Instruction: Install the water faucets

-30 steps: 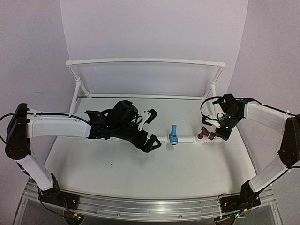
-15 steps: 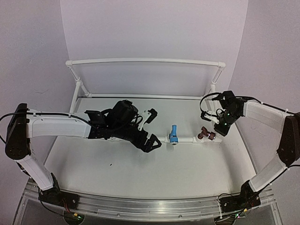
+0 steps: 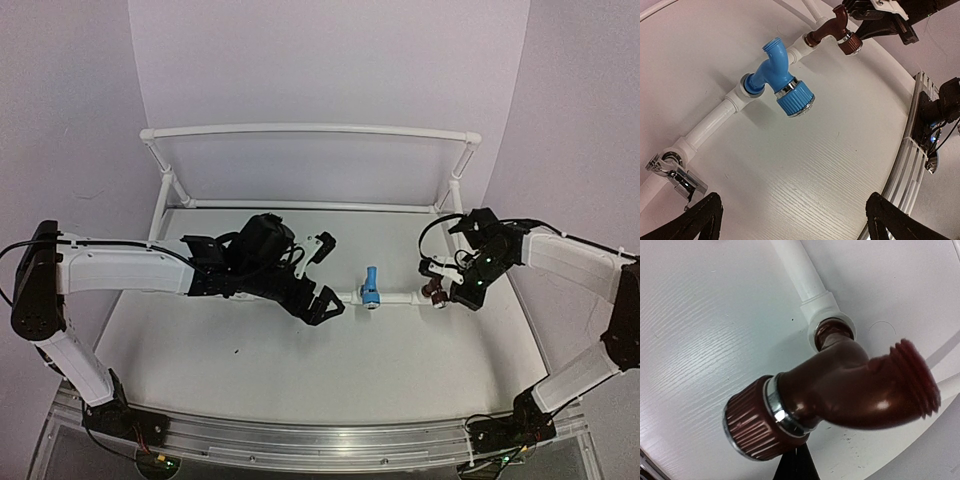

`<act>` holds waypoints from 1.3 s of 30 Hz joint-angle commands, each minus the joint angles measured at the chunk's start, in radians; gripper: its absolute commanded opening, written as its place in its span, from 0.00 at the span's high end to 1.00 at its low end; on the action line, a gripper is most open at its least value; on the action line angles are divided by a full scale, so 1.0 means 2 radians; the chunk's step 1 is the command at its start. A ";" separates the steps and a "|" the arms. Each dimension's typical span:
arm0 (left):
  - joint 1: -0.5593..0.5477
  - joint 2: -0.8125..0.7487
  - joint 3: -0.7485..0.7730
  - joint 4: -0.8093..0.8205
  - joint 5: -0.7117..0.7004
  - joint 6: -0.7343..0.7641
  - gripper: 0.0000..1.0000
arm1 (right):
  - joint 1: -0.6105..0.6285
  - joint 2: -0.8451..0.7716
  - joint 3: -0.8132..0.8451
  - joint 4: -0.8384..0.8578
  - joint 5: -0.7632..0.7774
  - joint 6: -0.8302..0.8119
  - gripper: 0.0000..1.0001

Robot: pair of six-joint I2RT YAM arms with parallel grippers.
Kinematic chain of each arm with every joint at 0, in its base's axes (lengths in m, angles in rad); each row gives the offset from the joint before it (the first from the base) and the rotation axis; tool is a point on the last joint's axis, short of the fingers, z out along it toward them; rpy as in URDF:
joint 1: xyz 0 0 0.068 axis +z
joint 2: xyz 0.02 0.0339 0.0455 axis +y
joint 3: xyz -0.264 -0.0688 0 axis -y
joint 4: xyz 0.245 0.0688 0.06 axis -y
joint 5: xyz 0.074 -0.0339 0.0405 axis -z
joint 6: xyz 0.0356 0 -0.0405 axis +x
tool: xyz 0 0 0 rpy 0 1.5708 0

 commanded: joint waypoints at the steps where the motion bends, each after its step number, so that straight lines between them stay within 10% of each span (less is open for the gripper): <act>1: 0.002 -0.006 0.018 0.019 0.011 -0.007 0.00 | 0.022 -0.037 -0.024 0.029 -0.013 0.010 1.00; 39: 0.002 -0.027 -0.002 0.021 -0.002 -0.015 0.00 | 0.118 0.105 0.085 0.133 0.153 0.181 1.00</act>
